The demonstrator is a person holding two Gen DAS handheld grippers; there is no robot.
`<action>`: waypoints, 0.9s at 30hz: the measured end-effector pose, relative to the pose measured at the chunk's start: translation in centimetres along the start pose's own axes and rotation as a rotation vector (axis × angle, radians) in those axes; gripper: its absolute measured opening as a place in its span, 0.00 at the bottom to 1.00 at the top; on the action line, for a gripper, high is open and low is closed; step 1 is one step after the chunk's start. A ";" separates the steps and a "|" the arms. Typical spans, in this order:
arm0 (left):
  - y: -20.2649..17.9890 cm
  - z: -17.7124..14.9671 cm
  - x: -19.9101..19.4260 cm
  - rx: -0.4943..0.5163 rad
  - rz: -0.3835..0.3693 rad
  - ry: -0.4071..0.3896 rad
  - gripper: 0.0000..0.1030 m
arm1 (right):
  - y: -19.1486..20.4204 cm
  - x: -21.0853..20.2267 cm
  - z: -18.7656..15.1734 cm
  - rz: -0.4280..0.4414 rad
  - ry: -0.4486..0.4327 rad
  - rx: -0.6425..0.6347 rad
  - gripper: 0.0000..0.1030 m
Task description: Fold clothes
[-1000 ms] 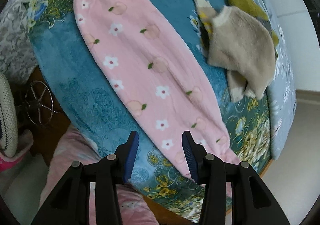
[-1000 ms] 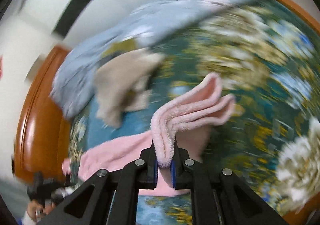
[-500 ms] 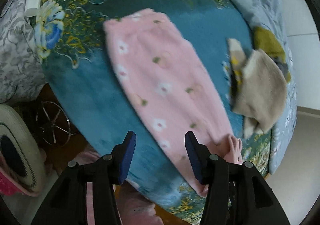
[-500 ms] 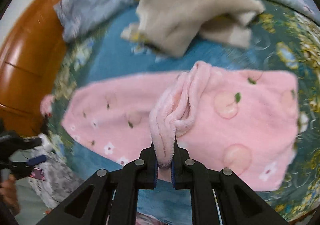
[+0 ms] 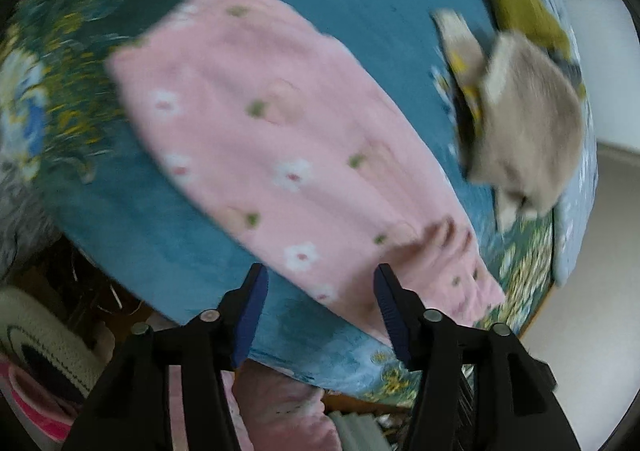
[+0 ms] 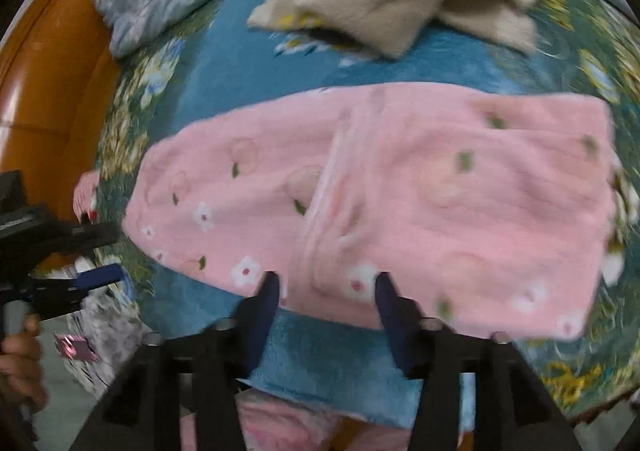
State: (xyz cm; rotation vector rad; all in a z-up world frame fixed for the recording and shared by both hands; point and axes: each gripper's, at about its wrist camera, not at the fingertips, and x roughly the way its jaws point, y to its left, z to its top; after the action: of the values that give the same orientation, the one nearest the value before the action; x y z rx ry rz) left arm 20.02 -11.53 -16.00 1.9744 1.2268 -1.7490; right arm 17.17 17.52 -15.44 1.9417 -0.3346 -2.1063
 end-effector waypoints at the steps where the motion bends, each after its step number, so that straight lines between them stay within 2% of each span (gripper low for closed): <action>1: -1.0 0.1 0.8 0.022 -0.003 0.017 0.59 | -0.9 -1.3 -0.3 0.002 -0.015 0.024 0.56; 4: -4.7 -0.1 4.2 0.113 -0.007 0.081 0.59 | -4.4 -4.7 -1.3 -0.053 -0.047 0.113 0.59; 7: -9.1 -0.4 7.2 0.259 0.009 0.107 0.59 | -8.5 -7.4 -2.3 -0.103 -0.060 0.219 0.59; 10: -13.1 -0.8 9.3 0.423 0.035 0.091 0.60 | -12.7 -10.0 -3.4 -0.154 -0.050 0.303 0.59; 13: -15.5 -1.0 11.5 0.540 0.062 0.076 0.65 | -15.2 -11.8 -3.7 -0.192 -0.038 0.337 0.59; 15: -16.1 -1.1 12.8 0.576 0.086 0.073 0.64 | -16.2 -12.6 -3.7 -0.203 -0.038 0.358 0.59; 19: -17.0 -2.1 13.3 0.622 -0.022 0.063 0.63 | -17.2 -13.1 -3.2 -0.205 -0.022 0.374 0.59; 22: -18.0 -2.8 13.5 0.668 -0.058 0.060 0.54 | -17.1 -12.7 -2.8 -0.199 -0.005 0.349 0.59; 27: -20.6 -2.2 15.2 0.744 0.003 0.065 0.54 | -16.7 -11.9 -2.6 -0.187 0.026 0.321 0.59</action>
State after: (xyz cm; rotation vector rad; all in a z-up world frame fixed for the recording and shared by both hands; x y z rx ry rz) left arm 6.11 9.22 -22.10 2.3997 0.6116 -2.3901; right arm 20.13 37.29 -10.19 2.2548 -0.5339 -2.2556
